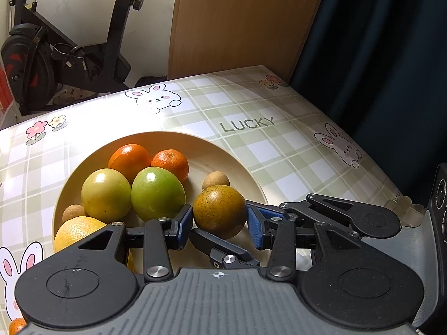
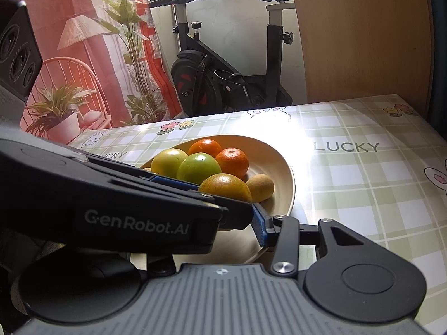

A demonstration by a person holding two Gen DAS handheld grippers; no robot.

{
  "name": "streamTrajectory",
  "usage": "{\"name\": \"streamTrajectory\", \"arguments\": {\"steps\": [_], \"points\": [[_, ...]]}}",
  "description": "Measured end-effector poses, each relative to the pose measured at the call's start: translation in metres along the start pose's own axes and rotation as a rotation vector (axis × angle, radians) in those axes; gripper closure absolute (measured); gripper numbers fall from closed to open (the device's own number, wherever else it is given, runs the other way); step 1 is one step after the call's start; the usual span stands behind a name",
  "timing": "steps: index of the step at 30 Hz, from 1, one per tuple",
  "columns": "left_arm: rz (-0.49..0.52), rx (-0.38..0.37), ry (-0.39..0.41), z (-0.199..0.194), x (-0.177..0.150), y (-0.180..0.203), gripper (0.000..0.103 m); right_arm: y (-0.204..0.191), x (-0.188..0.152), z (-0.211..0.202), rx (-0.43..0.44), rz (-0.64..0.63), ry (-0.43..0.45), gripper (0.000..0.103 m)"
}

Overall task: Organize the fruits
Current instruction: 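Lower the tangerine onto the plate and open the left gripper, then withdraw the open left gripper up from the plate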

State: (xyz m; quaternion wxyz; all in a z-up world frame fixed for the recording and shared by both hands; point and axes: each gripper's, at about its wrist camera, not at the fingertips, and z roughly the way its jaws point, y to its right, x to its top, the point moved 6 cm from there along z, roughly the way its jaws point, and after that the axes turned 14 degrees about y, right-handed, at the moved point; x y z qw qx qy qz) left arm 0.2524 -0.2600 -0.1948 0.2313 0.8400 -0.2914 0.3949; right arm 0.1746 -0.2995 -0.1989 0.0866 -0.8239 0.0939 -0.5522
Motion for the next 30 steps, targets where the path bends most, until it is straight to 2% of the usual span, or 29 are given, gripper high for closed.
{"name": "streamTrajectory", "arguments": {"steps": [6, 18, 26, 30], "points": [[0.025, 0.008, 0.01, 0.003, 0.002, 0.003, 0.059, 0.001, -0.005, 0.003, -0.017, -0.038, 0.035, 0.058], [0.018, 0.006, 0.013, 0.002, 0.002, 0.004, 0.056, 0.003, -0.008, -0.002, -0.023, -0.019, 0.066, 0.056], [0.025, -0.003, 0.069, -0.016, 0.008, 0.005, 0.056, 0.006, -0.007, -0.004, -0.012, -0.004, 0.081, 0.055], [0.004, 0.006, 0.106, -0.029, 0.014, -0.001, 0.055, 0.004, -0.006, -0.009, -0.009, -0.002, 0.104, 0.047]]}}
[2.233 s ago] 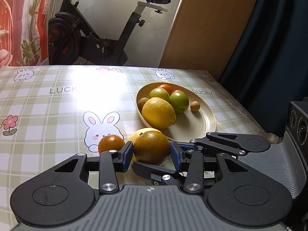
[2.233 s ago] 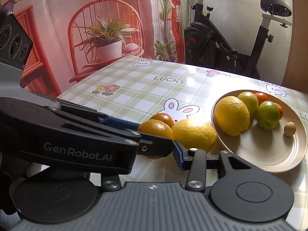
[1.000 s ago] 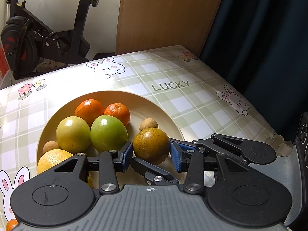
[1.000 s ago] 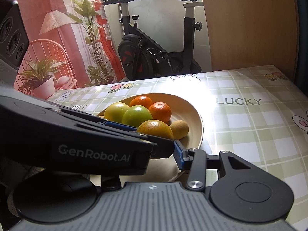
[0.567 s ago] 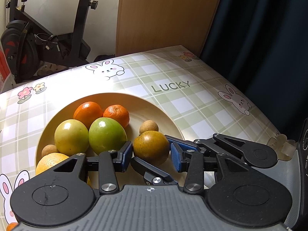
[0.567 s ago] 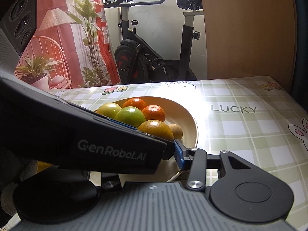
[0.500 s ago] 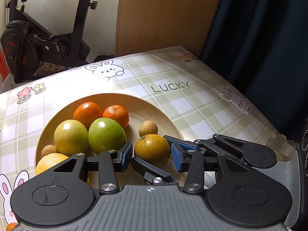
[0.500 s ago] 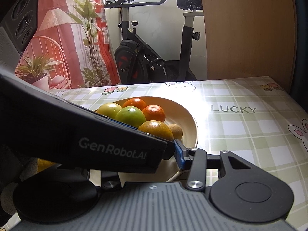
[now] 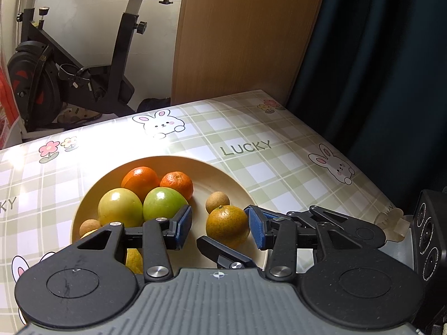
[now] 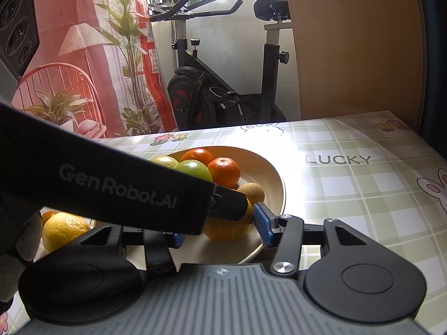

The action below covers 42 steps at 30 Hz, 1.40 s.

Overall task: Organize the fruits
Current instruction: 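Withdraw the open left gripper up from the plate, then move the left gripper down to a dark orange tangerine on the cloth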

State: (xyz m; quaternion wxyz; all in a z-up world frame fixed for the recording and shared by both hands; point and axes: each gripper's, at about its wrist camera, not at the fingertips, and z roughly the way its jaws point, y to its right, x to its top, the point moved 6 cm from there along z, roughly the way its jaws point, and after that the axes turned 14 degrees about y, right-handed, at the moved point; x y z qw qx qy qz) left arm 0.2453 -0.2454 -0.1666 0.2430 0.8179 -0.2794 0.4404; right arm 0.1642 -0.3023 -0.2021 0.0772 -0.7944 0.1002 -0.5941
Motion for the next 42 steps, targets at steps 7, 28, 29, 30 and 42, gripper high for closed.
{"name": "streamTrajectory", "arguments": {"steps": [7, 28, 29, 30, 42], "points": [[-0.064, 0.053, 0.063, -0.027, 0.012, -0.027, 0.054, 0.0, 0.002, -0.002, -0.005, 0.0, 0.02, 0.042], [-0.229, 0.268, 0.137, -0.13, -0.008, -0.142, 0.051, 0.004, 0.007, -0.011, -0.098, -0.038, 0.069, 0.027], [-0.243, 0.277, 0.138, -0.134, -0.009, -0.148, 0.051, 0.003, 0.007, -0.012, -0.104, -0.046, 0.064, 0.027], [-0.254, 0.283, 0.141, -0.137, -0.01, -0.153, 0.051, 0.002, 0.009, -0.013, -0.106, -0.049, 0.065, 0.028], [-0.279, 0.297, 0.16, -0.166, -0.021, -0.17, 0.051, -0.088, 0.028, -0.014, 0.129, -0.167, 0.025, 0.028]]}}
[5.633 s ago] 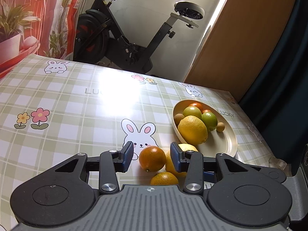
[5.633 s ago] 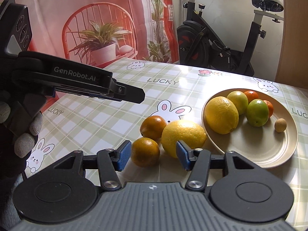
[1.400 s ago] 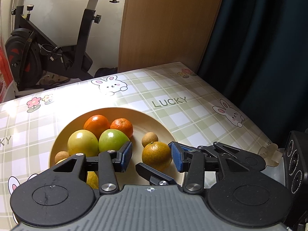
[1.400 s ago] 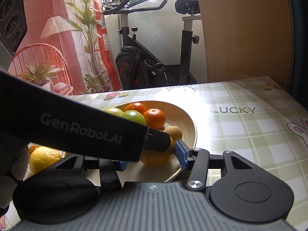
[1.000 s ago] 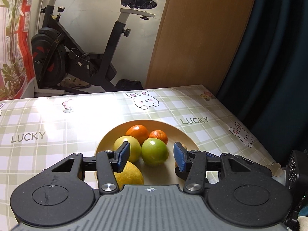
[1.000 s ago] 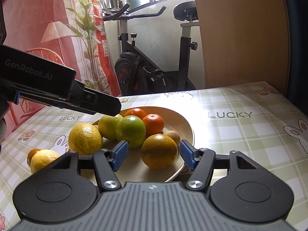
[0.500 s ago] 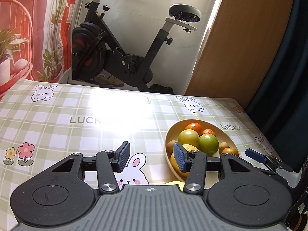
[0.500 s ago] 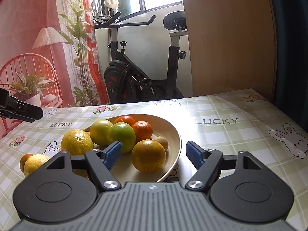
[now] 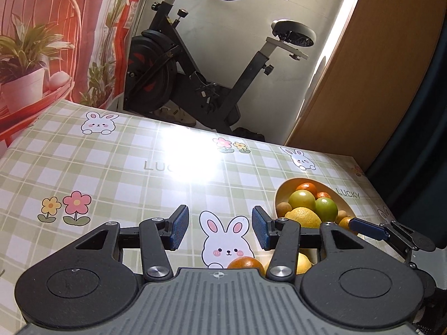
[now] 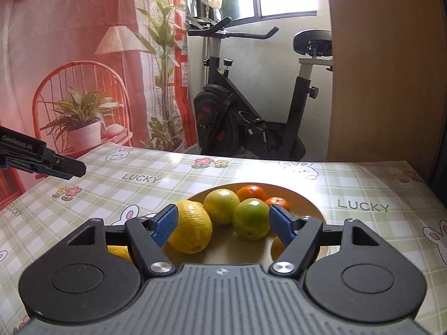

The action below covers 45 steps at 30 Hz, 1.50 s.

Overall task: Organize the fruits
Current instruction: 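Move the left gripper down to a dark orange tangerine on the cloth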

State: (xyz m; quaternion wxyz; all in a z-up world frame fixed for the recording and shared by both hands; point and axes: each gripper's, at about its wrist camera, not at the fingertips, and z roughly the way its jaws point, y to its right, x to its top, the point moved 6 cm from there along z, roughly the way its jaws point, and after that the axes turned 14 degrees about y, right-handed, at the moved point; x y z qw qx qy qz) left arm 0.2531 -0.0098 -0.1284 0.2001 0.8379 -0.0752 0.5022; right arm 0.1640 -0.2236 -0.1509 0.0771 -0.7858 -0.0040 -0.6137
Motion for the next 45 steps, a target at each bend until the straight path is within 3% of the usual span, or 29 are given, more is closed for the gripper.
{"name": "streamTrajectory", "arguments": {"steps": [7, 13, 23, 34, 45], "points": [[-0.039, 0.022, 0.004, -0.01, -0.009, -0.022, 0.051, -0.079, -0.006, 0.023, 0.214, -0.158, -0.095, 0.03], [-0.083, 0.037, 0.002, -0.014, -0.018, -0.037, 0.051, -0.125, -0.015, 0.046, 0.292, -0.283, -0.155, 0.037], [-0.104, -0.01, -0.007, -0.015, -0.031, -0.035, 0.051, -0.143, -0.041, 0.07, 0.278, -0.336, -0.274, 0.04], [-0.096, -0.115, -0.133, -0.003, -0.061, -0.021, 0.051, -0.159, -0.039, 0.043, 0.346, -0.317, -0.233, 0.043], [-0.07, -0.143, -0.17, 0.01, -0.074, -0.008, 0.051, -0.159, -0.038, 0.04, 0.346, -0.313, -0.23, 0.045]]}}
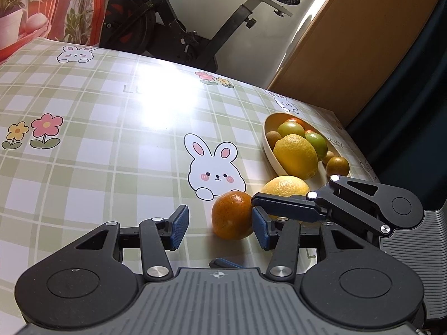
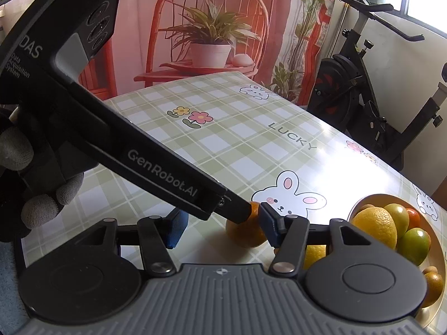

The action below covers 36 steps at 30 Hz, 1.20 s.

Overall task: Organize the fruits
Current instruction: 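Move the left gripper down to a dark orange tangerine on the cloth, then close the left gripper on the dark orange tangerine and lift it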

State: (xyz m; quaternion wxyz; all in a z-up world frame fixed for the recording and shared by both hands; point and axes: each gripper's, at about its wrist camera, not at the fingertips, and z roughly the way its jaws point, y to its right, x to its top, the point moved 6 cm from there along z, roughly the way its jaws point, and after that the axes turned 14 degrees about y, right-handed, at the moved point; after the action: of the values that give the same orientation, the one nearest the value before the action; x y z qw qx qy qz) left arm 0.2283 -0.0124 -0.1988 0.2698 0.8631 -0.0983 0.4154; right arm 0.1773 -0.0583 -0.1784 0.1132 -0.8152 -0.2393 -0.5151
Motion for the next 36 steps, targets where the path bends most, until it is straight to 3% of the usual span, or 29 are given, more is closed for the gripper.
{"name": "streamTrajectory", "arguments": {"steps": [11, 17, 21, 26, 30, 36], "points": [[0.007, 0.03, 0.006, -0.005, 0.003, -0.012, 0.049, 0.003, 0.0, 0.003, -0.024, -0.012, -0.002, 0.046], [-0.009, 0.048, 0.015, -0.009, 0.006, -0.021, 0.049, 0.012, -0.005, 0.014, -0.063, -0.024, -0.048, 0.046], [-0.017, 0.054, 0.016, -0.008, 0.007, -0.023, 0.05, 0.016, -0.011, 0.024, -0.074, -0.014, -0.085, 0.055], [-0.063, 0.021, 0.031, -0.009, 0.009, -0.021, 0.051, 0.015, -0.012, 0.028, -0.07, -0.012, -0.093, 0.057], [-0.044, 0.019, 0.01, -0.001, 0.005, -0.016, 0.051, 0.012, -0.012, 0.027, -0.055, 0.002, -0.083, 0.058], [-0.036, -0.005, 0.015, -0.002, 0.003, -0.013, 0.065, 0.011, -0.012, 0.028, -0.046, 0.026, -0.074, 0.059]]}}
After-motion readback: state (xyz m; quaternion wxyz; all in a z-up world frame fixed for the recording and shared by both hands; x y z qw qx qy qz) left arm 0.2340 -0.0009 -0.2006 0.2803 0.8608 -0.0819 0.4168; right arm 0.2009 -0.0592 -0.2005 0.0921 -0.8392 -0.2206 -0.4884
